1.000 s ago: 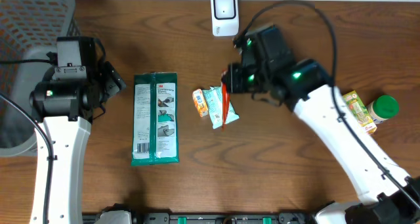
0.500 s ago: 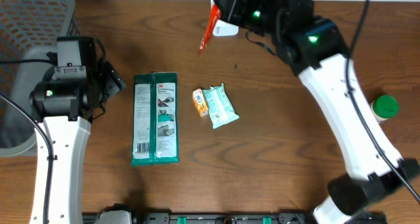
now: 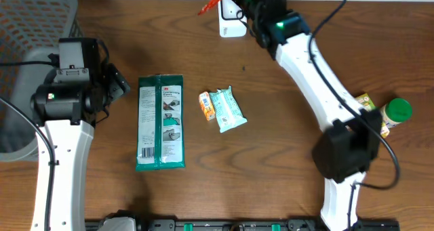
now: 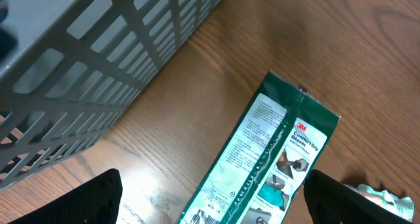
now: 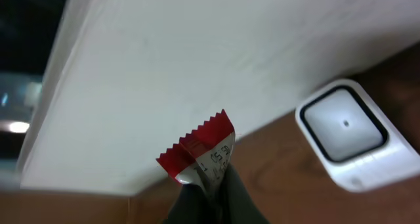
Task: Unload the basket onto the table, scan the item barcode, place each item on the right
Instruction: 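Hold the red-white stick up to the white scanner, then carry the stick to the right edge and release it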
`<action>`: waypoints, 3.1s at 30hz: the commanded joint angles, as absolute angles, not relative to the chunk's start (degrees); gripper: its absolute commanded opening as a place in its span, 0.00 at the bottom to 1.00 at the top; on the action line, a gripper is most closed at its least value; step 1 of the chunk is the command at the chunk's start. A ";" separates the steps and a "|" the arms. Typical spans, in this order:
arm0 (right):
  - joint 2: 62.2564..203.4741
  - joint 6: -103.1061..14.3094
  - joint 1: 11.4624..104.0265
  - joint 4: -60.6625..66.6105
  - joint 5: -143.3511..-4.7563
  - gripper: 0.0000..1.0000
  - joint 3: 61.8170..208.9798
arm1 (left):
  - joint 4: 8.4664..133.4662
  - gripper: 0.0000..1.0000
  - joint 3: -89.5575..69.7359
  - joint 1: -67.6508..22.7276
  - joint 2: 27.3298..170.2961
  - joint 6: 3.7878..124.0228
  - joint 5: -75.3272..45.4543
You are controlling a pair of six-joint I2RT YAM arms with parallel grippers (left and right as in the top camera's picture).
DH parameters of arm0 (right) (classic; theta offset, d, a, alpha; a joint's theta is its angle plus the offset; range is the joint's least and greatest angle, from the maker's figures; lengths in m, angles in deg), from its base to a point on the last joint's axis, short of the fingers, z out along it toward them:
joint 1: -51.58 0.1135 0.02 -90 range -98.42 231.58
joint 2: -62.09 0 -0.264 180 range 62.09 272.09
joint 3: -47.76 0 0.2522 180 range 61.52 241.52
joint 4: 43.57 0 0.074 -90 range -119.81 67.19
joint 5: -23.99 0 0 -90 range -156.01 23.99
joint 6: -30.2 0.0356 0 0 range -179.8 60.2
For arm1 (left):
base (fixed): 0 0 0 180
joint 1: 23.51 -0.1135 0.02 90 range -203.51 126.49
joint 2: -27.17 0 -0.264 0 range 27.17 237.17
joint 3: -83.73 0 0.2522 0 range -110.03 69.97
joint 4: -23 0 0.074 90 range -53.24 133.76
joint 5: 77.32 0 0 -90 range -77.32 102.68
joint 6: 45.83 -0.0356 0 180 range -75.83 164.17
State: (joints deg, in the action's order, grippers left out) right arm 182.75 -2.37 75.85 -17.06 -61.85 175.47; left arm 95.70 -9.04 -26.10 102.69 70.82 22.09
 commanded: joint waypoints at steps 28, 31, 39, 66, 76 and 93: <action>206.64 -11.92 66.78 -58.11 -65.41 0.01 175.87 | 95.89 0.89 -9.45 -26.34 102.39 70.12 22.81; 206.64 -11.92 66.72 -58.11 -65.41 0.01 175.87 | 95.89 0.89 -9.45 -26.34 102.39 70.12 22.81; 206.64 -13.56 66.52 -57.84 -65.37 0.01 175.84 | 95.89 0.89 -9.45 -26.34 102.39 70.12 22.81; 186.19 -42.32 54.72 0.95 -99.42 0.01 175.84 | 95.89 0.89 -9.45 -26.34 102.39 70.12 22.81; 183.85 -68.62 55.42 49.85 -74.76 0.01 173.72 | 95.89 0.89 -9.45 -26.34 102.39 70.12 22.81; 183.89 -60.94 53.71 29.56 -39.18 0.01 144.02 | 95.89 0.89 -9.45 -26.34 102.39 70.12 22.81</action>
